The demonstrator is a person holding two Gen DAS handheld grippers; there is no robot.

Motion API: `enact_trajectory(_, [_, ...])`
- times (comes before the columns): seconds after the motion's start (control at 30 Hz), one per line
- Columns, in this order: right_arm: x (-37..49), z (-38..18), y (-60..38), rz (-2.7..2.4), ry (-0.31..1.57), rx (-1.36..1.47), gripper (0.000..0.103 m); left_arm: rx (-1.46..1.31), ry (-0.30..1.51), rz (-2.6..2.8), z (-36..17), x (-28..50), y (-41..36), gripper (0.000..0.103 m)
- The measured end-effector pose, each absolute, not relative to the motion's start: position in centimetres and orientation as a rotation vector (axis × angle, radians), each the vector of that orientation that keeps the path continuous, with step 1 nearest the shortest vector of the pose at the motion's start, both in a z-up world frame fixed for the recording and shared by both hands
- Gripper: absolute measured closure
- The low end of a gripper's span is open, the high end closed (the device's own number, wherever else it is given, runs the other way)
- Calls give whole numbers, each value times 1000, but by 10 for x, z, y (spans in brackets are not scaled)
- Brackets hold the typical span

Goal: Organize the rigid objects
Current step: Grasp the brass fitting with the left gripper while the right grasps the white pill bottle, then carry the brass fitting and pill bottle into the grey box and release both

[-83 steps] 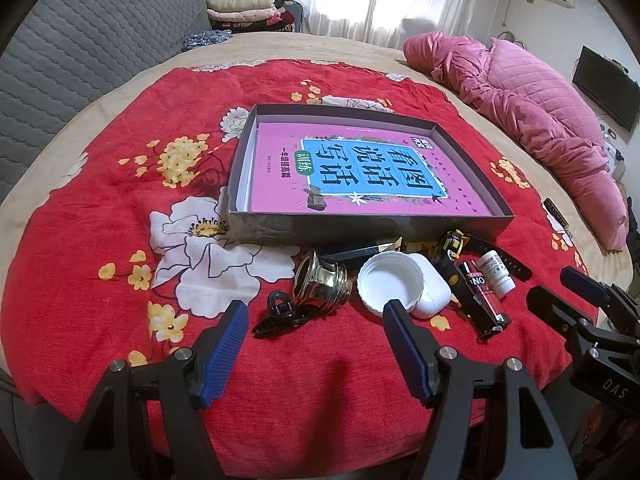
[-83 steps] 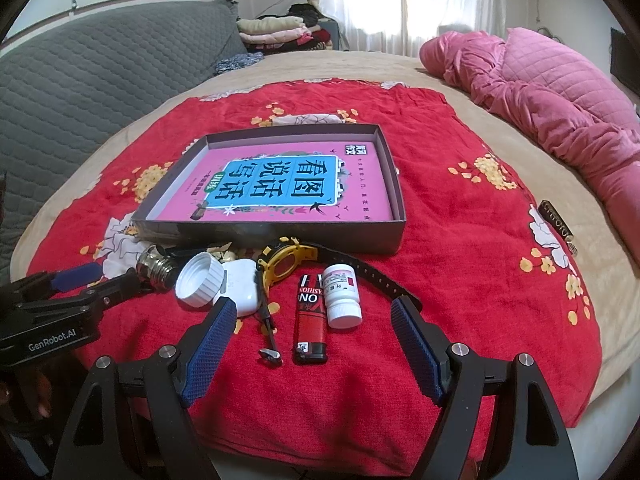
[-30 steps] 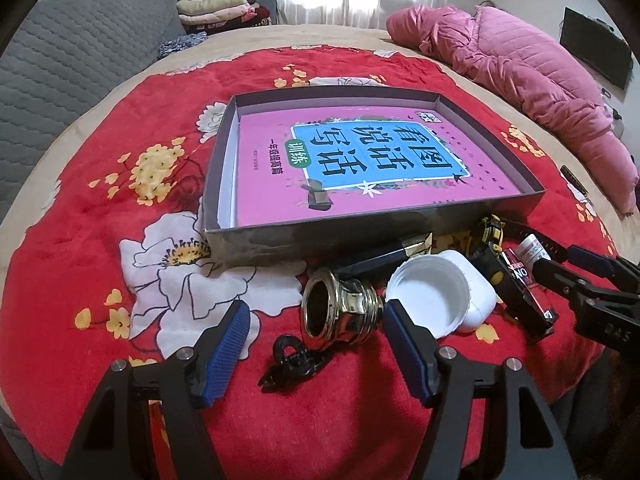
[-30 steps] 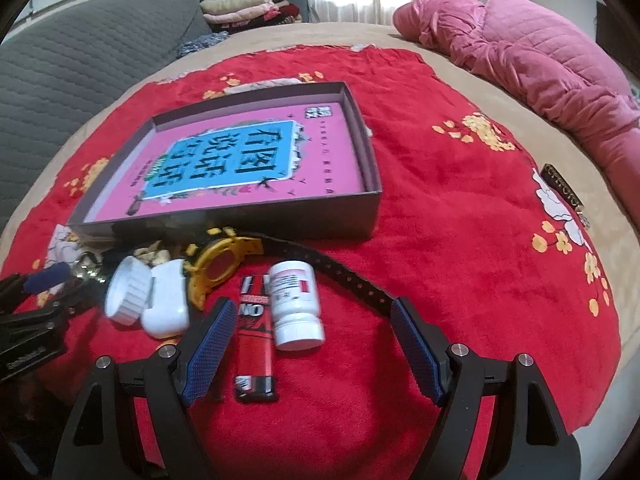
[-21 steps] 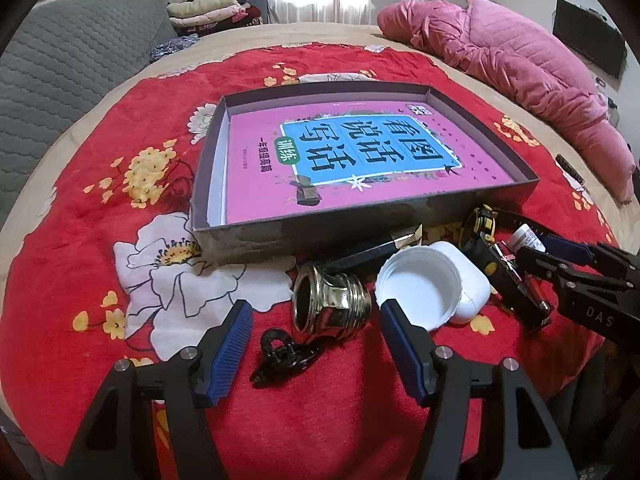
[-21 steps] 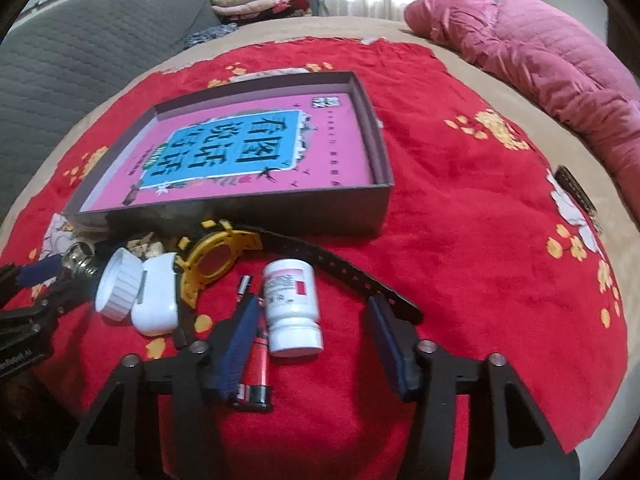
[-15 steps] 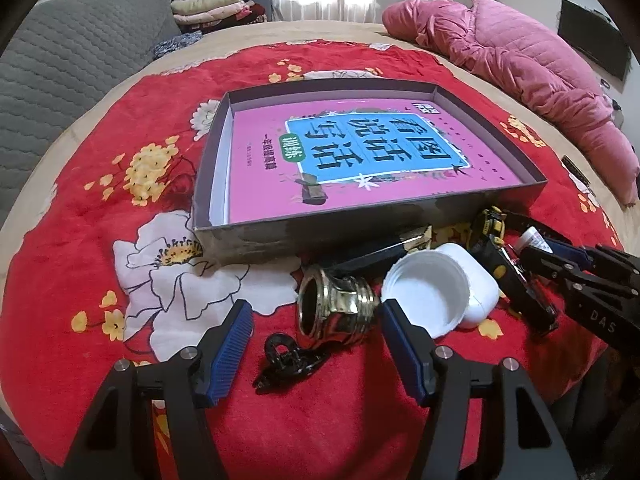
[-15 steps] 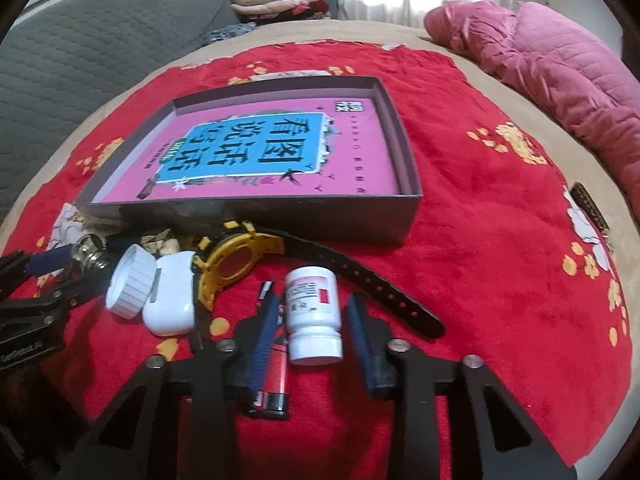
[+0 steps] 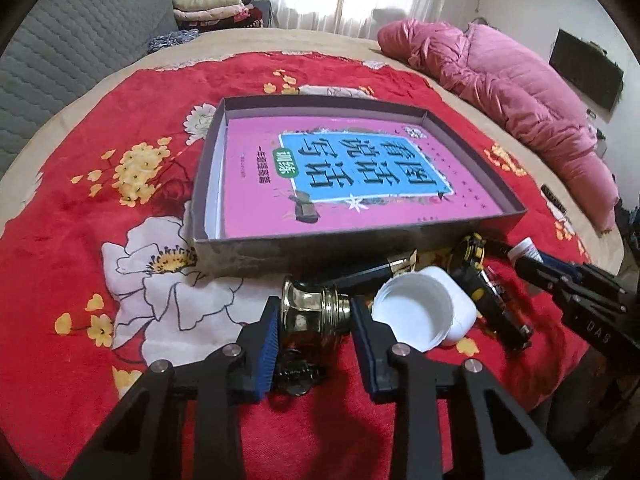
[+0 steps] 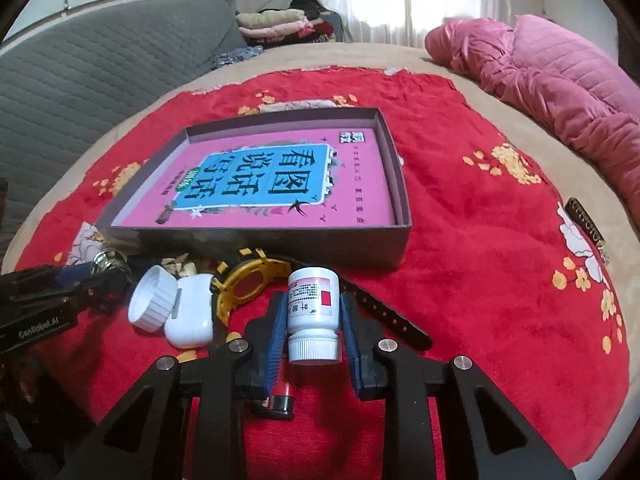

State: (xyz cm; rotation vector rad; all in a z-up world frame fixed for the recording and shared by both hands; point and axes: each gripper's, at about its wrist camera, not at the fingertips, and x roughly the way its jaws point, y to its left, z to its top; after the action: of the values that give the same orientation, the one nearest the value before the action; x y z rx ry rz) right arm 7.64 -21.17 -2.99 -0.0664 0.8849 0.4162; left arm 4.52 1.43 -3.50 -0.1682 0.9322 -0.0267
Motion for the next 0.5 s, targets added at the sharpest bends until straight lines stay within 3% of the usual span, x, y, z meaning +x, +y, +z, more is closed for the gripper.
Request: enact_trajectory(0.5, [76, -15, -216, 430, 838, -9, 76, -263, 796, -21, -6, 36, 34, 69])
